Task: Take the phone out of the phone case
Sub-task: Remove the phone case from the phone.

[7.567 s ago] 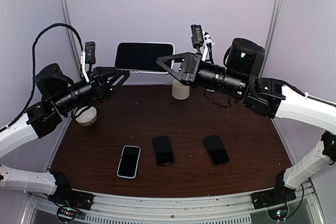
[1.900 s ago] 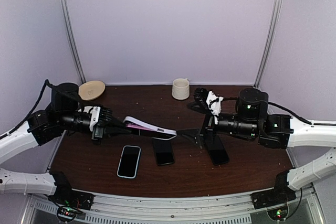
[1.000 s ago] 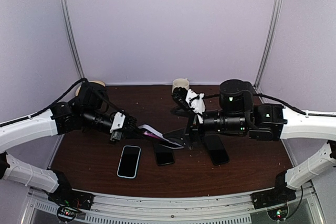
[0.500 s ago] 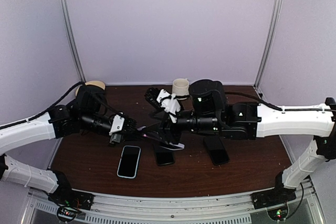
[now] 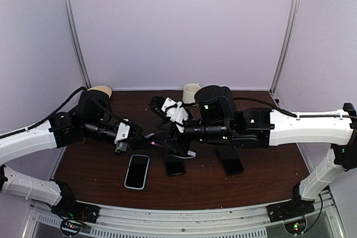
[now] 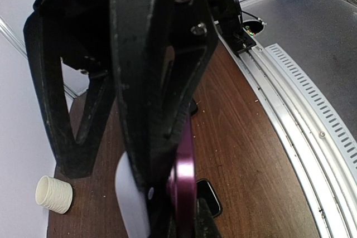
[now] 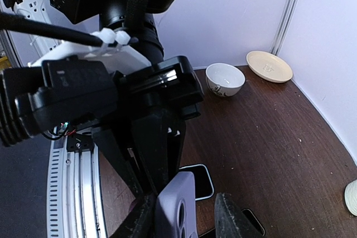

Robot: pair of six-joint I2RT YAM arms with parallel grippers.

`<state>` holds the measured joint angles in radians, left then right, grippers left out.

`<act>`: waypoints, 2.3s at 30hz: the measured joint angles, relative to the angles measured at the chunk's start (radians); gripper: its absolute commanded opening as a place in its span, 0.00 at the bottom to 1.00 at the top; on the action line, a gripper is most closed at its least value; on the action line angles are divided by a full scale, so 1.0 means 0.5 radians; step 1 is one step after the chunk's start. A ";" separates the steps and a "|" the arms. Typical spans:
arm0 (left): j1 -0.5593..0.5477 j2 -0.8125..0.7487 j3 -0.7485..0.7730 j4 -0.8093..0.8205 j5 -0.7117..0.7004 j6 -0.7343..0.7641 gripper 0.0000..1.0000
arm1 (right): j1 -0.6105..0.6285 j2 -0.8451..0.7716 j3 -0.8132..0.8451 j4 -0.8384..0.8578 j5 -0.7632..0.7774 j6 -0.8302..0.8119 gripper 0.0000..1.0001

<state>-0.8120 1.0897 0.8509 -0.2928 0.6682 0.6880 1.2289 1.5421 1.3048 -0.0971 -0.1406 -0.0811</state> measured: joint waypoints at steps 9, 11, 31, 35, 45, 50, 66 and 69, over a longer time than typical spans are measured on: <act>0.000 -0.008 -0.012 -0.004 -0.007 -0.003 0.00 | 0.012 0.007 0.001 -0.048 0.018 -0.044 0.30; 0.000 -0.011 -0.015 -0.007 -0.011 -0.003 0.00 | 0.012 0.007 0.001 -0.056 0.021 -0.053 0.29; -0.002 -0.037 -0.035 -0.048 -0.053 0.002 0.00 | 0.034 0.029 0.034 -0.175 0.034 -0.147 0.13; -0.001 -0.043 -0.054 -0.066 -0.066 0.008 0.00 | 0.043 0.058 0.044 -0.192 0.043 -0.149 0.13; 0.005 -0.079 -0.071 -0.163 -0.084 0.036 0.00 | 0.062 0.131 0.136 -0.282 0.064 -0.187 0.23; 0.007 -0.085 -0.078 -0.167 -0.085 0.041 0.00 | 0.066 0.156 0.179 -0.315 0.066 -0.199 0.24; 0.010 -0.101 -0.092 -0.182 -0.073 0.065 0.00 | 0.068 0.285 0.282 -0.350 0.115 -0.197 0.21; 0.010 -0.103 -0.092 -0.179 -0.072 0.070 0.00 | 0.069 0.285 0.284 -0.351 0.120 -0.197 0.21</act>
<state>-0.8070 1.0382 0.8047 -0.3824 0.6319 0.7231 1.2633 1.6848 1.4467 -0.2726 -0.0807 -0.1795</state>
